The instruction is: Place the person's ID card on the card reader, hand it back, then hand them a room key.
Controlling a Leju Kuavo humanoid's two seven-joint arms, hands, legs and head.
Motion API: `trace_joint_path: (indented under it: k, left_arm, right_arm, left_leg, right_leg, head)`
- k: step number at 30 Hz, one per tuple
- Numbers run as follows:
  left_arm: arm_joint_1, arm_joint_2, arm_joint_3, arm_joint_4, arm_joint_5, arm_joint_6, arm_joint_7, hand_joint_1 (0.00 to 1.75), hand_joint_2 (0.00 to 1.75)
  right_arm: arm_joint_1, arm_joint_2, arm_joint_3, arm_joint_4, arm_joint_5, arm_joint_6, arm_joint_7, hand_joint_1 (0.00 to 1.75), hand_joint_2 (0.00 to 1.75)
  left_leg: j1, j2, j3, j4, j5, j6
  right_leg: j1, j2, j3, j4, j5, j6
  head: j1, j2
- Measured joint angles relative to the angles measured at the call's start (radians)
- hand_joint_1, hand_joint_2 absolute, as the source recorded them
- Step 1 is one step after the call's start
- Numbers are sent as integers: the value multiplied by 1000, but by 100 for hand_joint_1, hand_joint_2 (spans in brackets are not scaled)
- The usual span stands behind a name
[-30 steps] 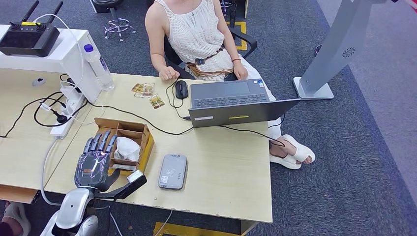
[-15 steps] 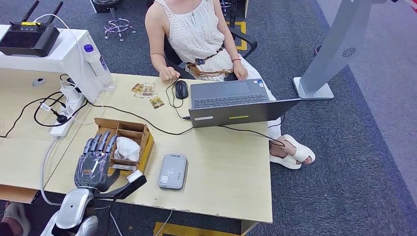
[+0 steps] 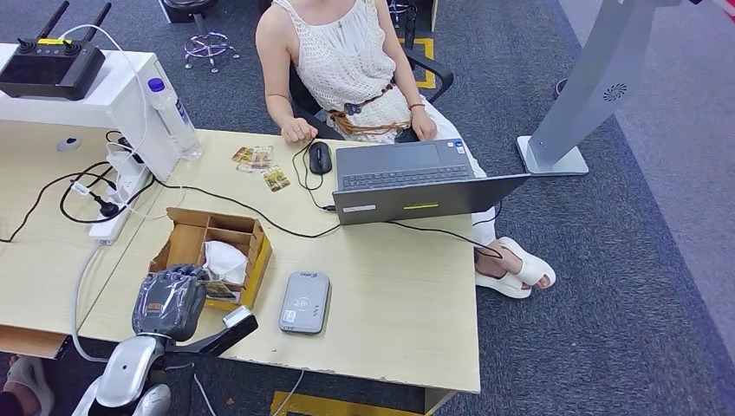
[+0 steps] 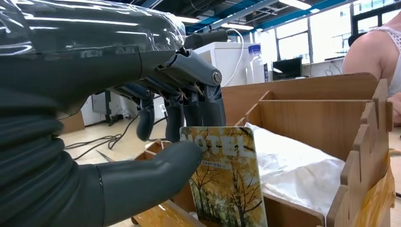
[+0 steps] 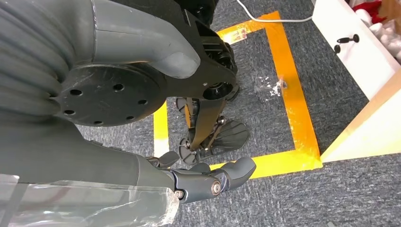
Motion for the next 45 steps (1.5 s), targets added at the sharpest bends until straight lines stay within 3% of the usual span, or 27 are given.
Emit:
trace_joint_path:
  k: [19, 32, 41, 45]
  left_arm:
    - [0, 11, 0, -1, 4, -3, 5, 175, 175]
    - [1, 5, 2, -39, -23, 79, 29, 175, 175]
    - [12, -4, 28, -92, -55, 233, 24, 175, 175]
    - [16, -9, 37, -109, -61, 257, 21, 175, 175]
  right_arm:
    - [0, 0, -17, 0, 11, 0, 0, 0, 175]
    - [-1, 1, -42, 0, 40, 1, 0, 0, 175]
    - [0, 4, -60, 0, 65, 0, 0, 0, 175]
    - [0, 7, -64, 0, 72, 0, 0, 0, 175]
  left_leg:
    - [0, 0, 0, 0, 0, 0]
    - [0, 0, 0, 0, 0, 0]
    - [0, 0, 0, 0, 0, 0]
    - [0, 0, 0, 0, 0, 0]
  right_leg:
    - [0, 0, 0, 0, 0, 0]
    - [0, 0, 0, 0, 0, 0]
    - [0, 0, 0, 0, 0, 0]
    - [0, 0, 0, 0, 0, 0]
  head:
    - [0, 0]
    - [0, 0]
    - [0, 0]
    - [0, 0]
